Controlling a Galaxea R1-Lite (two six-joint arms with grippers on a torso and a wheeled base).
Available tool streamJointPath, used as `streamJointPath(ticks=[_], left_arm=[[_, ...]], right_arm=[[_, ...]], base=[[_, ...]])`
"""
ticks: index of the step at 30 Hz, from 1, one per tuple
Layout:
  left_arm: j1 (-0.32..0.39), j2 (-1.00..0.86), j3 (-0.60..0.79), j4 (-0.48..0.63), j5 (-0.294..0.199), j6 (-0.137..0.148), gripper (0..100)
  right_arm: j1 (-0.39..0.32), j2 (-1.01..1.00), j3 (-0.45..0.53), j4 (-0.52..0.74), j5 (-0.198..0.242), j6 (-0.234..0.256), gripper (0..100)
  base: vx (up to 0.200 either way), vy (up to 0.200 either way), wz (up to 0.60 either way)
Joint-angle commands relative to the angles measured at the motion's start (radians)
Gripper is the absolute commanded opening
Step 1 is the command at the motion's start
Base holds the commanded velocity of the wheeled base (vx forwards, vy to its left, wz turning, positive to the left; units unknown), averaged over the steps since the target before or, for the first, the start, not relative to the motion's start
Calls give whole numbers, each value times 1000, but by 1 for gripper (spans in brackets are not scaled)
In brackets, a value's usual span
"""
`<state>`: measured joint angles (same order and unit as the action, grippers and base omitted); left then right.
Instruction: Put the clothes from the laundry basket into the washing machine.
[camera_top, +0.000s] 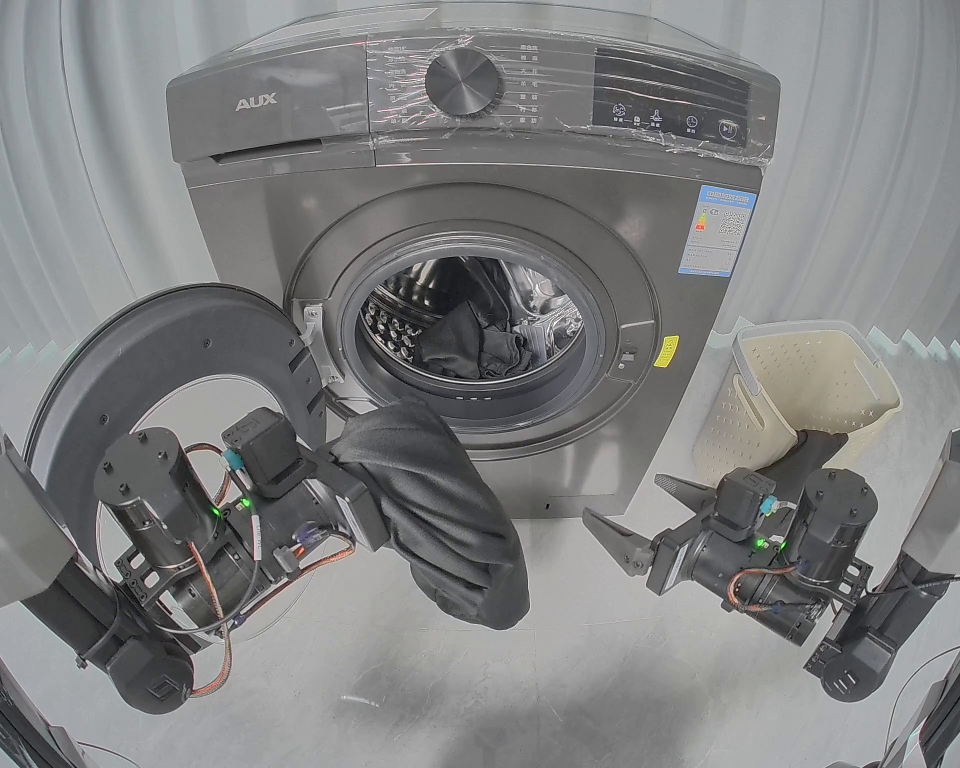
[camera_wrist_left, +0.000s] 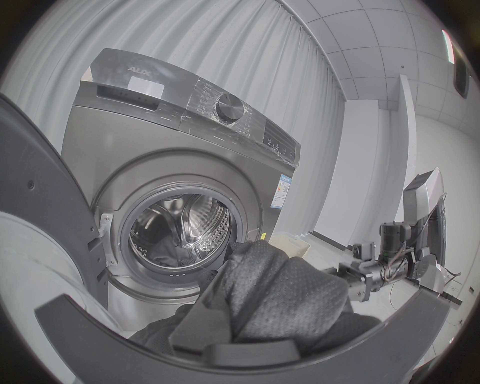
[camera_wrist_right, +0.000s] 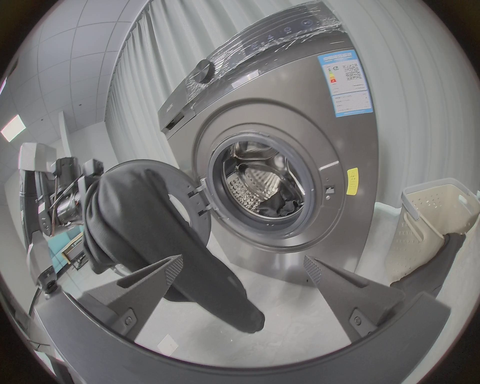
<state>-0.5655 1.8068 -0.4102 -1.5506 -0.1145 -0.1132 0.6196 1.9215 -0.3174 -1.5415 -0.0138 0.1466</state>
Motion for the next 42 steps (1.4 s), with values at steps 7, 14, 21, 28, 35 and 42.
streamJointPath(ticks=[7, 14, 21, 28, 35, 42], left_arm=[[55, -15, 65, 0, 4, 13, 0], [46, -43, 85, 1, 12, 3, 0], [41, -34, 85, 1, 15, 24, 0], [35, -9, 77, 1, 15, 47, 0], [15, 26, 73, 0, 16, 52, 0], [1, 49, 70, 0, 16, 53, 0]], right_arm=[[-31, -7, -22, 0, -5, 8, 100], [-26, -2, -22, 0, -6, 21, 100], [-23, -7, -22, 0, -8, 22, 100], [-17, -2, -22, 0, -8, 22, 100], [-17, -2, -20, 0, -8, 22, 100], [-15, -2, -20, 0, -8, 22, 100]], base=[[0, 0, 0], [0, 0, 0], [143, 0, 0], [29, 0, 0], [200, 0, 0], [57, 0, 0]])
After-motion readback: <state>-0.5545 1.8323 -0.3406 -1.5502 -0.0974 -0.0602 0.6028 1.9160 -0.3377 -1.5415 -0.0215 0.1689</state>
